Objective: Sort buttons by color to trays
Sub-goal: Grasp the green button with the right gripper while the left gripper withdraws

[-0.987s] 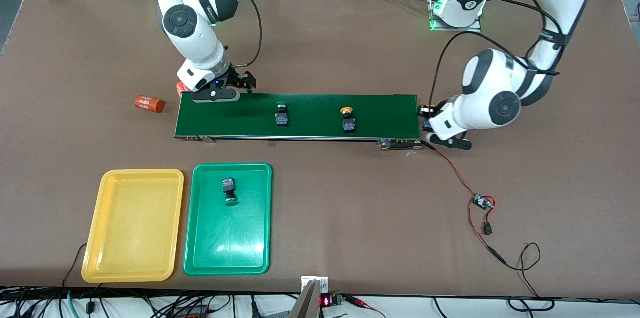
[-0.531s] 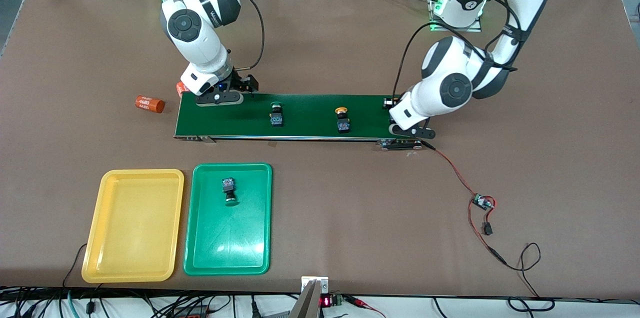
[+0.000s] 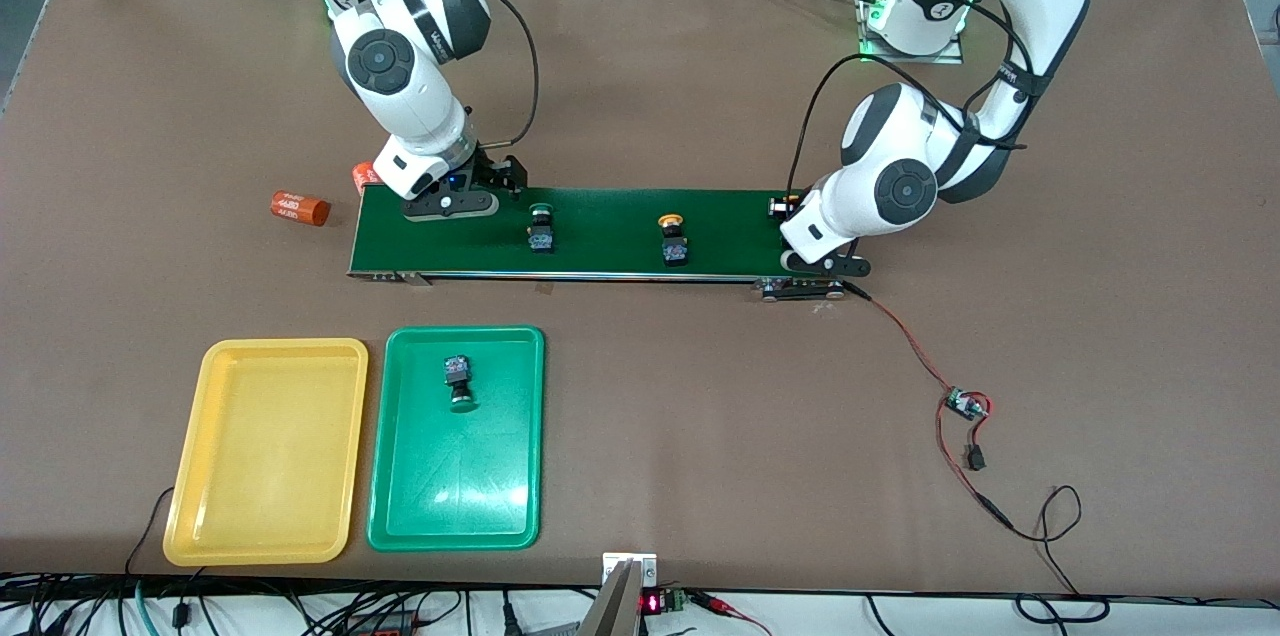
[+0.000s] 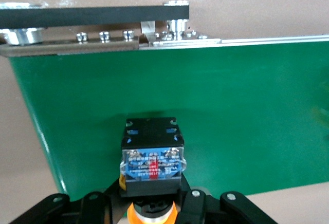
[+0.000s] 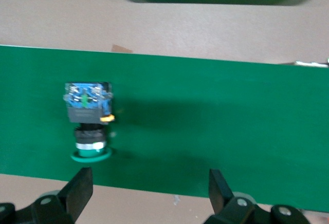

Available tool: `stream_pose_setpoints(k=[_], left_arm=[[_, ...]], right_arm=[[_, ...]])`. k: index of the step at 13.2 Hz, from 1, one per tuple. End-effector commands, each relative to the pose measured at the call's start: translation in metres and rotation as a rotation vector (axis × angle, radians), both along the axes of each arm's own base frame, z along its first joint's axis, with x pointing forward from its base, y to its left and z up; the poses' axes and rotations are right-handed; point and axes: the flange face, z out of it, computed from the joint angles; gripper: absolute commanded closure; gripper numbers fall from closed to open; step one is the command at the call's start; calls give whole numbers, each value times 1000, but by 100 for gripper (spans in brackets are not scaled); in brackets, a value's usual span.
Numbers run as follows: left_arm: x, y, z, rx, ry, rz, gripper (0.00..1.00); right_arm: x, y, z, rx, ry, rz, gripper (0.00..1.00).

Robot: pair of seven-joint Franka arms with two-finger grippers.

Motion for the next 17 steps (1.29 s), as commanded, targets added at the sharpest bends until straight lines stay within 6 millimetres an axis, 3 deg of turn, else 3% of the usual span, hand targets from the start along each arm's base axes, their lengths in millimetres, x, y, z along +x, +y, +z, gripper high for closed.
stream_pose_setpoints(k=[1,2,4,7,9,11,13,15,17], left_arm=[[-1,1,-10,-6,3,19,48],[1,3,-7,-5,-1,21,0],[10,7,16,-9,-42,30,0],[46,33,66,-10,-162,75,0],[84,71,101,60,-276,77,0],[101,101,127,151,-350,48,0],[126,148,168,218,-394,101,0],[140,181,209,254,-377,156,0],[143,217,234,271,-340,209,0]], right_arm=[[13,16,-8,10,9,-51,0],[15,17,-11,9,12,-64,0],[16,15,-13,7,15,-66,0],[20,12,-19,5,23,-79,0],[20,11,-28,2,32,-81,0],[24,8,-35,5,26,-85,0],[26,6,-45,2,17,-80,0],[28,5,-50,4,18,-83,2],[28,4,-50,2,16,-70,22]])
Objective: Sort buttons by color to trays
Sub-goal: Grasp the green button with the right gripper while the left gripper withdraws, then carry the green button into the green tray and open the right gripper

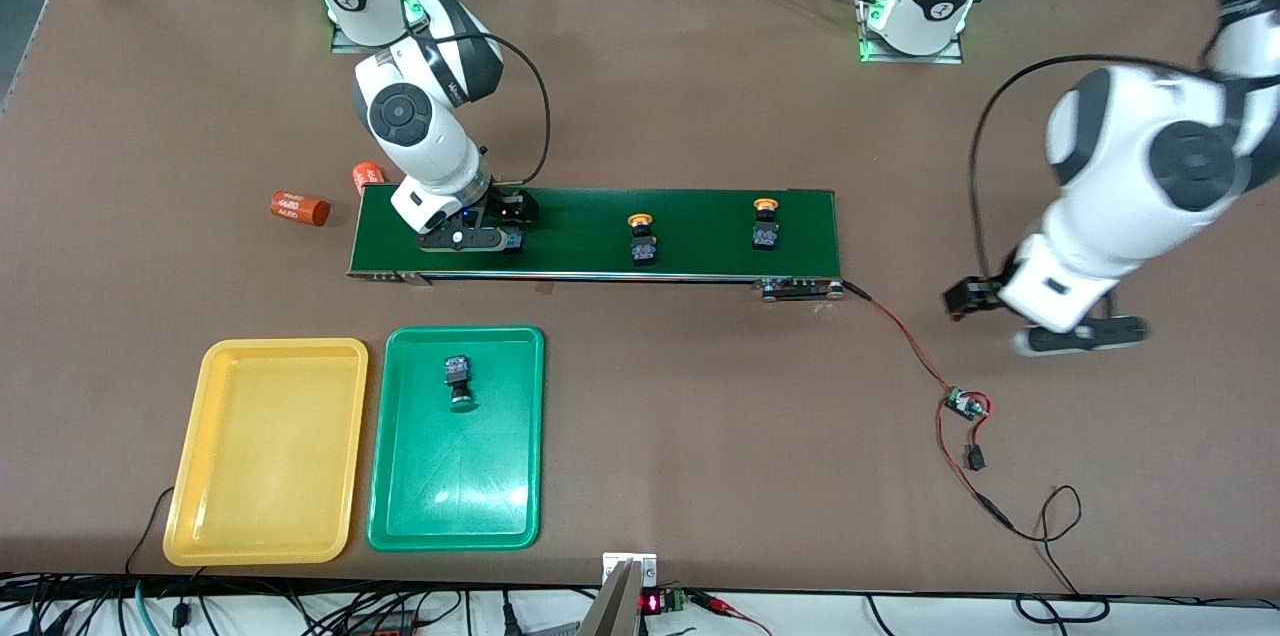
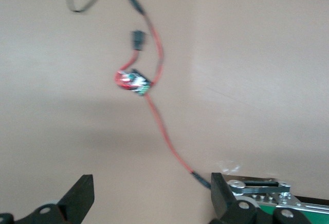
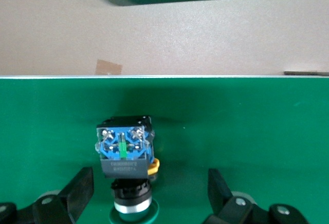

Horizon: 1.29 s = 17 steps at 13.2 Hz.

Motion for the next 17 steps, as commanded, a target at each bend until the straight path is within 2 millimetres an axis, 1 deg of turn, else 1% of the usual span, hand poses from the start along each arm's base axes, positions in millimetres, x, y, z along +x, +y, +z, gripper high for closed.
stream_pose_setpoints(k=[1,2,3,4,5,6,7,8,9,10,11,12,13,14,15,16,17], left_arm=[[4,31,42,26,12,26,0],[6,34,61,27,-5,-7,0],[8,41,76,31,-22,-52,0],[8,55,87,28,-23,-85,0],[6,70,97,-2,-14,-78,0],[1,80,104,-36,8,-58,0],[-7,78,111,-38,37,-56,0],[-14,80,118,-42,58,-57,0],[-19,83,130,-46,40,-52,0],[-21,84,138,-44,23,-50,0],[-29,81,149,-44,-5,-55,0],[-33,79,142,-43,0,-58,0],[-33,79,143,-41,-18,-60,0],[-33,78,145,-41,-21,-61,0],[-35,78,146,-41,-15,-60,0],[-38,80,152,-41,-18,-58,0],[-39,82,156,-39,-23,-54,0]], right_arm=[[5,3,2,-15,-24,24,35],[5,3,1,-29,-32,44,50],[5,2,0,-34,-33,49,64],[5,2,0,-34,-33,49,75],[6,1,1,-33,-35,49,84],[6,1,1,-33,-35,48,93],[9,0,4,-31,-42,43,99],[17,-3,10,-31,-53,39,100],[28,-4,21,-24,-76,45,100],[40,-8,31,-22,-94,62,100],[55,-12,45,-20,-117,80,100],[74,-20,61,-22,-142,105,100],[93,-27,64,-28,-154,135,100],[112,-29,66,-25,-175,167,100],[132,-31,63,-23,-193,187,100],[148,-30,55,-20,-202,186,100],[160,-23,45,-17,-206,190,100]])
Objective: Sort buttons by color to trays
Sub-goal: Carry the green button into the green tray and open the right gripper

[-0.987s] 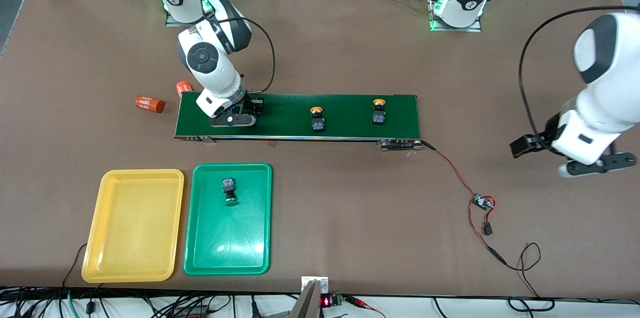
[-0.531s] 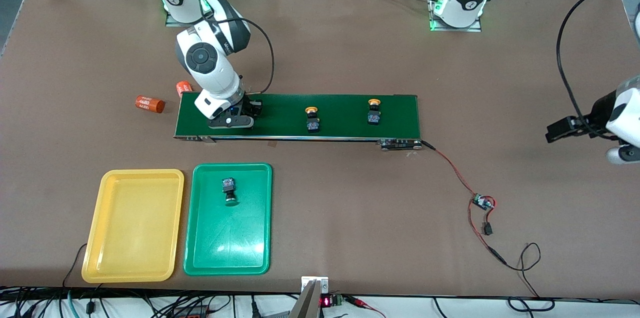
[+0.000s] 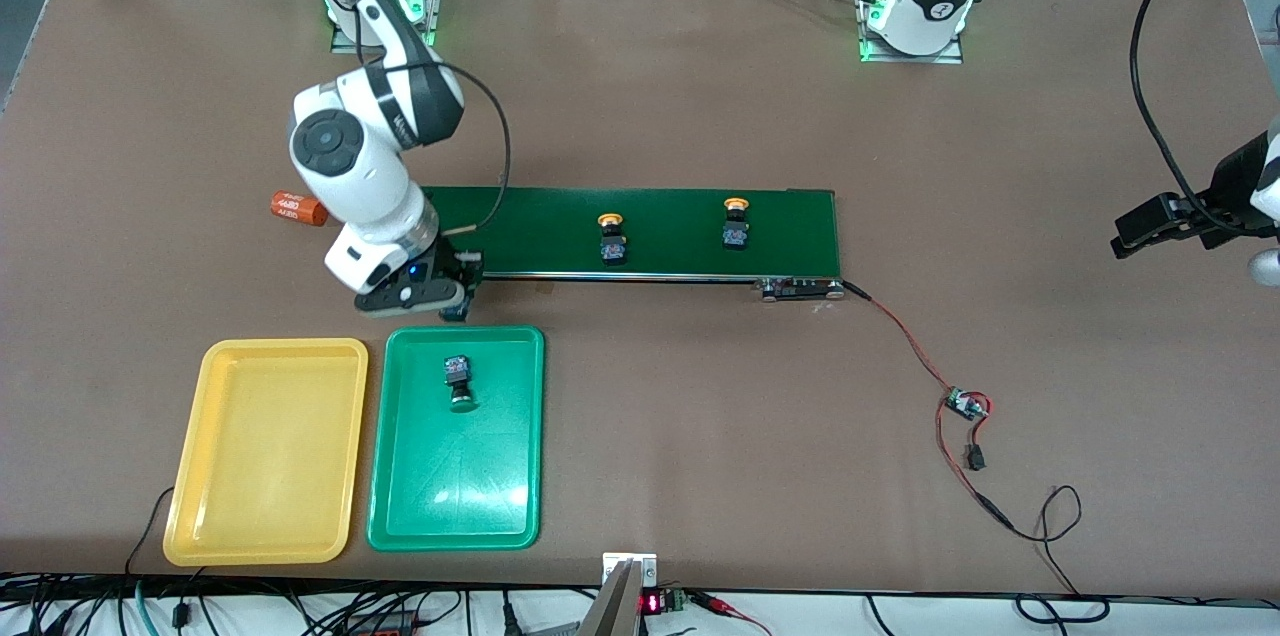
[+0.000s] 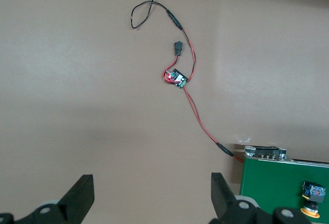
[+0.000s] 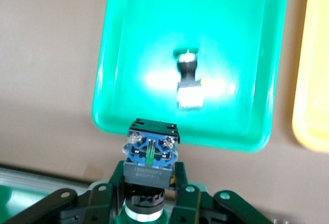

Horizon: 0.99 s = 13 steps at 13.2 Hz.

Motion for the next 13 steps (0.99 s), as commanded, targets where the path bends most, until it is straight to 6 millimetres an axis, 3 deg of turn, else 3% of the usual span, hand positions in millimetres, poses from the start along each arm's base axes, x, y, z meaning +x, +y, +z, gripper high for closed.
stream_pose_setpoints(k=[1,3,5,8,11,12,13], left_arm=[[-11,6,10,-2,-7,-12,0],[-9,14,12,-13,-13,-19,0],[-10,4,13,-5,-5,-22,0],[-11,12,11,-16,9,-23,0],[-13,7,11,-13,14,-19,0],[-14,3,12,-14,12,-26,0],[-15,0,12,-15,17,-32,0]], right_arm=[[38,28,-41,-2,8,39,100],[48,42,-64,-18,4,52,99],[50,42,-74,-33,0,60,99],[51,42,-73,-44,-8,69,97],[51,39,-79,-50,-2,64,95],[51,37,-81,-54,0,62,81],[52,36,-81,-54,0,62,74]])
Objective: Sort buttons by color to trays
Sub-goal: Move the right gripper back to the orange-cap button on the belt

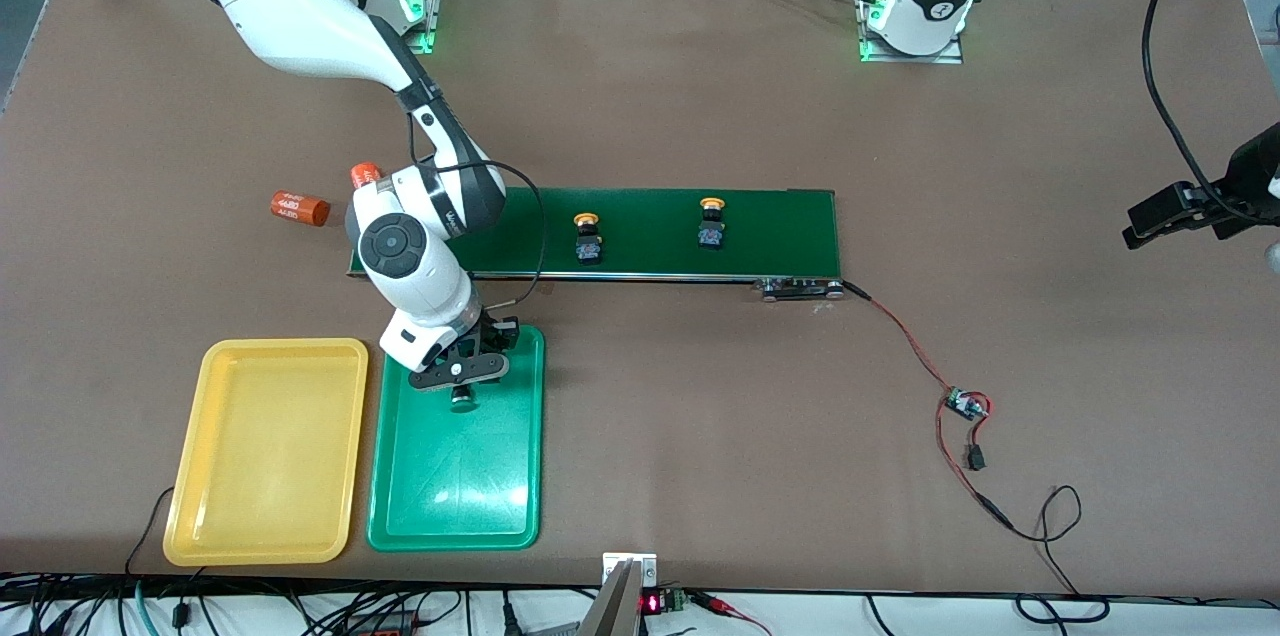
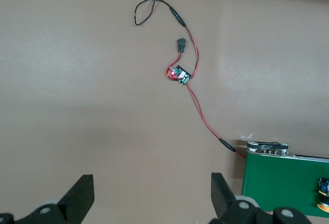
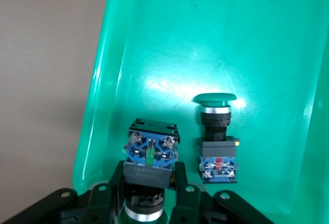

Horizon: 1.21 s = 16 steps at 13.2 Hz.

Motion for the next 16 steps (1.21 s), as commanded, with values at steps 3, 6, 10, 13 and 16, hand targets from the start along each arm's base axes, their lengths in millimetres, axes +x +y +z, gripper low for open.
stream_pose_setpoints(k=[3,6,10,13,16], left_arm=[[-13,-4,6,-16,30,-23,0],[-16,-4,11,-15,27,-23,0],[-16,-1,10,-12,29,-18,0],[-14,-1,9,-11,23,-18,0],[-15,0,8,-11,27,-15,0]], right_arm=[[3,-1,0,-18,-8,12,61],[3,-3,1,-15,-10,3,0],[0,-4,7,-21,-9,5,0],[-19,-24,29,-29,4,-16,0],[-61,-53,46,-45,47,-33,0]])
